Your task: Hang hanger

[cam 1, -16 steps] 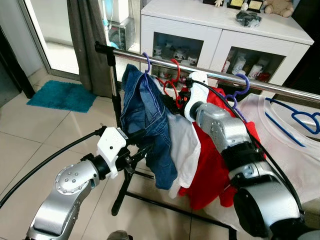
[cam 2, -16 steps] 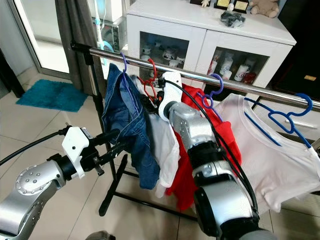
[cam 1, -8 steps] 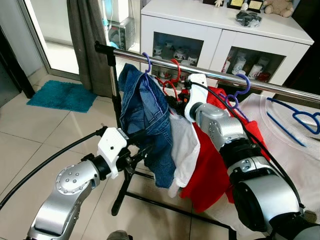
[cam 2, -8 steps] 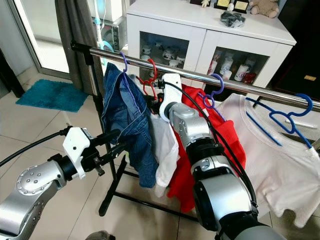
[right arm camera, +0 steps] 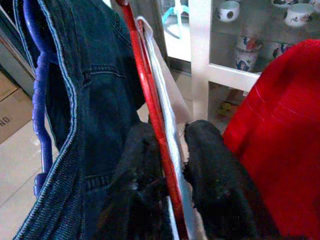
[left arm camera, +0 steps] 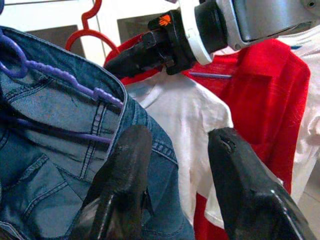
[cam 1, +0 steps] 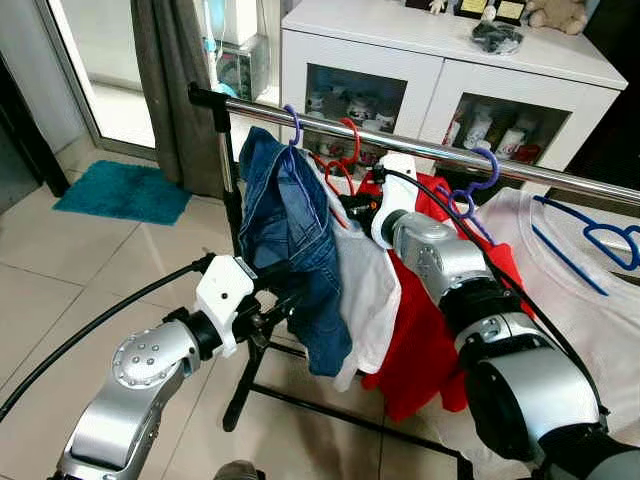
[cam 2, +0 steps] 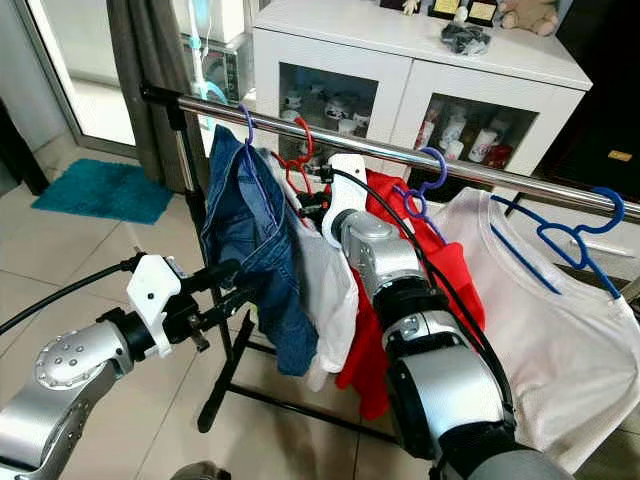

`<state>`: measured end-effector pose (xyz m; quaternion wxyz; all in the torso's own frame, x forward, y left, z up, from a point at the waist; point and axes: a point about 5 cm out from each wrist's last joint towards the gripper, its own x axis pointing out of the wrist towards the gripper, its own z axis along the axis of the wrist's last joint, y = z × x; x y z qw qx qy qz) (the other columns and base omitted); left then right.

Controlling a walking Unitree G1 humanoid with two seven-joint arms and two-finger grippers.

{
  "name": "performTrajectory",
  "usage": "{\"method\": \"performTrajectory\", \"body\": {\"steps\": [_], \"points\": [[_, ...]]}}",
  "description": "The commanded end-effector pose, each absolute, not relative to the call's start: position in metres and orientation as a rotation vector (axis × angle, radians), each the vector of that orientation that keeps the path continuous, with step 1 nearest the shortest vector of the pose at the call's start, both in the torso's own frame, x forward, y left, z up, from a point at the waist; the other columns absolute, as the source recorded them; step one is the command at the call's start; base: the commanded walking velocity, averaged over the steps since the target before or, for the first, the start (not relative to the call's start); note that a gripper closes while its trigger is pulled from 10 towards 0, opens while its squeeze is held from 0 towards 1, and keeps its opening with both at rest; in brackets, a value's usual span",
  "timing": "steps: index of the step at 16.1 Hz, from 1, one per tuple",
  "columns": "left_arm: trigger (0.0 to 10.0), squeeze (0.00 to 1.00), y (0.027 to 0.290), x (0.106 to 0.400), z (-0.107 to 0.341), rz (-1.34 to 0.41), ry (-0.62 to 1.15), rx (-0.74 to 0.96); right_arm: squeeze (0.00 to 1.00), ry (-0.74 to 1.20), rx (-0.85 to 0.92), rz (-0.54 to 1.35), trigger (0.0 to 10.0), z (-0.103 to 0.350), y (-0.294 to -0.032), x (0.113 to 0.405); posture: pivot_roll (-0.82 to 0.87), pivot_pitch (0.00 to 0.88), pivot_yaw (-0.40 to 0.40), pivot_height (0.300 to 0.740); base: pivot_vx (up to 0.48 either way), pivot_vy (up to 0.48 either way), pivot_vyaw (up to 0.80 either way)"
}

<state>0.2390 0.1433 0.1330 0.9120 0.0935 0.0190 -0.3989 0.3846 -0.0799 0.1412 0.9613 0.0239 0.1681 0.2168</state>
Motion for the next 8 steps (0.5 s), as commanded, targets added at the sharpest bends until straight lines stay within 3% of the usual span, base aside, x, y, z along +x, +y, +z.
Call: {"method": "performTrajectory", "body": {"steps": [1,8], "points": [[10.0,0.0,0.1395,0.2397,0.1317,-0.837,0.039,0.209,0.0,0.312,0.044,0.432,0.0,0.1496,-0.0812,0.3887,0.14,0.0,-0.077,0.74,0.0,0.0,0.0],[10.0,0.0,0.1393,0.2411,0.1309,-0.835,0.034,0.215,0.0,0.266,0.062,0.471,0.0,0.1545,-0.0812,0.3889,0.15,0.0,-0.079,0.74,0.0,0.0,0.0]]}}
